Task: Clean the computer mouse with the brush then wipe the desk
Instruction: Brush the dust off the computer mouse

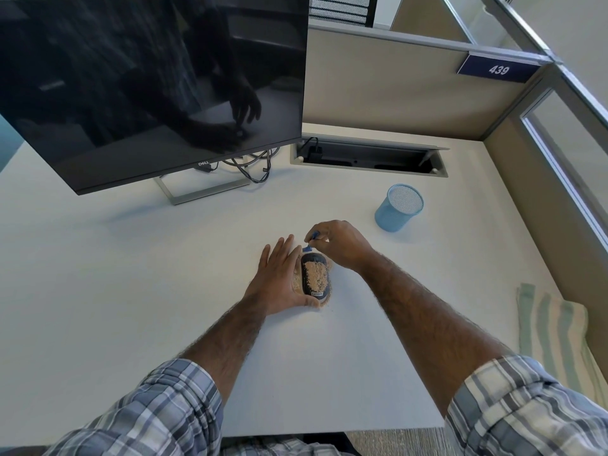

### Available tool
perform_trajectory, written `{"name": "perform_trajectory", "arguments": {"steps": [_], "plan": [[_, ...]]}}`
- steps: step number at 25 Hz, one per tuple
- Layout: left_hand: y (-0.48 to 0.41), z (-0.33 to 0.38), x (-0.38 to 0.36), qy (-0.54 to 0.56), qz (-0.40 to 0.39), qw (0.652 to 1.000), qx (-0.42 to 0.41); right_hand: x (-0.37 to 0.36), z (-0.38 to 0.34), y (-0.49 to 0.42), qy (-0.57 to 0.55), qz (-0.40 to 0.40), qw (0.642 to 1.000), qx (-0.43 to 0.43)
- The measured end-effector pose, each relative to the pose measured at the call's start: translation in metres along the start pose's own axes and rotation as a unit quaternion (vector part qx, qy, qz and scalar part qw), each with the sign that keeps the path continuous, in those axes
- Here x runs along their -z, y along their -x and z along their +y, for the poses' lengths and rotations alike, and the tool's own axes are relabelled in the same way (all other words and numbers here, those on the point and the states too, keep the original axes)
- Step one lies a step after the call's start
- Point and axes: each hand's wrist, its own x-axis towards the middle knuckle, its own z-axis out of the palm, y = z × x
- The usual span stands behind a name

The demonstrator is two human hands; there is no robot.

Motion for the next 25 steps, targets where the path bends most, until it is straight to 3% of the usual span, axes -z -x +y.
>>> {"name": "perform_trajectory", "arguments": {"steps": [9, 13, 16, 22, 25], "plan": [[-0.001, -0.001, -0.002, -0.012, 0.001, 1.000, -0.003, -0.003, -0.005, -0.003, -0.028, 0.000, 0.999, -0.030], [0.000, -0.002, -0.001, -0.015, -0.001, 1.000, -0.005, -0.003, -0.005, -0.005, -0.041, 0.063, 0.994, -0.075], [-0.001, -0.001, -0.002, -0.009, 0.000, 1.000, -0.005, -0.005, -0.005, -0.001, -0.036, 0.017, 0.998, -0.053], [-0.001, -0.002, -0.002, -0.012, -0.001, 1.000, -0.007, -0.006, -0.009, 0.003, -0.038, 0.023, 0.998, -0.049], [-0.001, -0.002, -0.002, -0.008, 0.003, 1.000, -0.009, -0.004, -0.011, 0.004, -0.040, 0.066, 0.995, -0.071]]}}
